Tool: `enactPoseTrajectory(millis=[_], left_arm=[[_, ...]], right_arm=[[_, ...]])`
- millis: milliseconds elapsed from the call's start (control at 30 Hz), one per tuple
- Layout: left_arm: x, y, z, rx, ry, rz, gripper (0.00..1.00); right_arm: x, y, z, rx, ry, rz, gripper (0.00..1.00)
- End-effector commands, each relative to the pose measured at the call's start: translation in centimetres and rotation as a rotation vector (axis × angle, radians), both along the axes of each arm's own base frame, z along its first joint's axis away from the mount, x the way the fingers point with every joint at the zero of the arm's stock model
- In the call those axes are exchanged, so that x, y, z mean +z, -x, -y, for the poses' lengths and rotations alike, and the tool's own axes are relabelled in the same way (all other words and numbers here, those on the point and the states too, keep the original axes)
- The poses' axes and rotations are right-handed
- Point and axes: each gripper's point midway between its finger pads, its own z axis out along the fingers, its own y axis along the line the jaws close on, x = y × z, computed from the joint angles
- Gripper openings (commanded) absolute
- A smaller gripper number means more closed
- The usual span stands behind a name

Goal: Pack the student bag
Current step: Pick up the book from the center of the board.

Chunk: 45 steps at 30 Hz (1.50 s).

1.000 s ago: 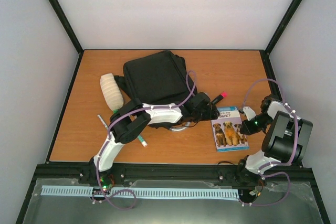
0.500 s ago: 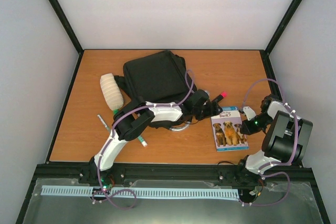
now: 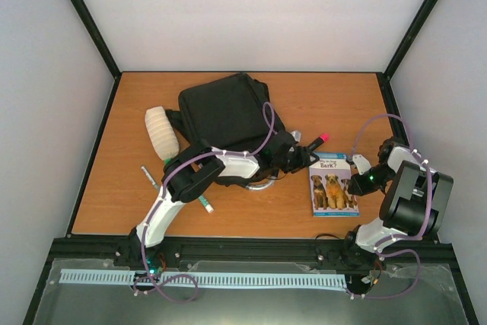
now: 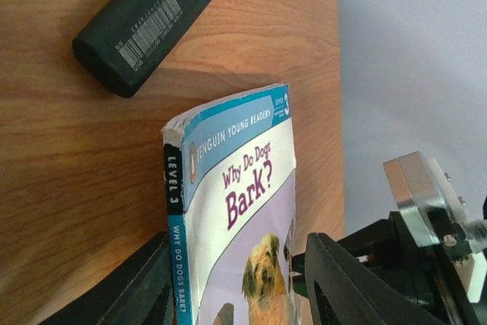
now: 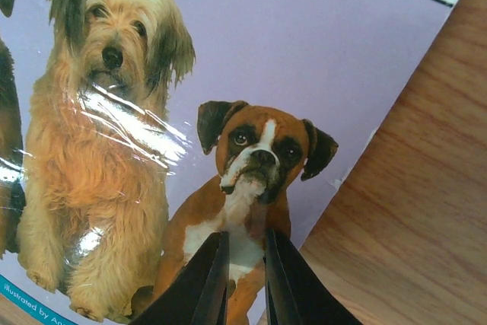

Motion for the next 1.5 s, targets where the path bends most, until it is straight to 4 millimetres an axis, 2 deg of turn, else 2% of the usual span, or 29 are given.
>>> enactPoseTrajectory(millis=[0, 200, 300, 400, 533, 633, 767, 867, 967, 1100, 1233, 1367, 1467], left_arm=[[3.6, 2.0, 1.9, -0.064, 0.081, 0.013, 0.46], [2.4, 3.4, 2.6, -0.101, -0.001, 0.013, 0.34], [1.7, 3.6, 2.6, -0.105, -0.012, 0.005, 0.21], [2.1, 3.5, 2.6, -0.103, -0.001, 0.020, 0.14], [4.1, 3.4, 2.4, -0.110, 0.007, 0.066, 0.04], [5.9, 3.4, 1.7, -0.110, 0.002, 0.110, 0.01], [8.9, 3.0, -1.0, -0.066, -0.012, 0.190, 0.01], [11.5, 3.3, -2.8, -0.083, -0.007, 0.241, 0.01], [13.7, 4.1, -4.5, -0.148, -0.009, 0.297, 0.01], [16.3, 5.4, -6.9, -0.228, -0.059, 0.380, 0.01], [19.0, 6.2, -10.0, -0.269, -0.108, 0.455, 0.01], [22.0, 7.2, -13.0, -0.306, -0.063, 0.512, 0.01], [23.9, 8.2, -14.7, -0.345, -0.017, 0.571, 0.01]], right_arm=[[-2.0, 1.2, -0.2, -0.003, 0.003, -0.058, 0.17], [-1.9, 1.0, -0.4, -0.013, -0.016, -0.057, 0.17], [-1.9, 1.1, -0.6, -0.015, -0.023, -0.060, 0.18], [-1.8, 1.1, -0.6, -0.019, -0.025, -0.060, 0.18], [-0.9, 0.7, -0.8, -0.021, -0.037, -0.041, 0.19], [1.8, -0.1, -1.4, -0.029, -0.078, 0.021, 0.22], [7.1, -2.0, -2.3, -0.035, -0.122, 0.177, 0.36], [10.8, -2.8, -3.0, 0.009, -0.146, 0.299, 0.42], [14.3, -3.1, -4.8, 0.090, -0.226, 0.412, 0.53], [18.5, -3.9, -6.0, 0.125, -0.292, 0.533, 0.68], [21.4, -4.6, -7.4, 0.127, -0.391, 0.576, 0.75], [23.6, -4.8, -9.2, 0.137, -0.530, 0.586, 0.78], [25.4, -4.6, -11.3, 0.187, -0.632, 0.603, 0.79]])
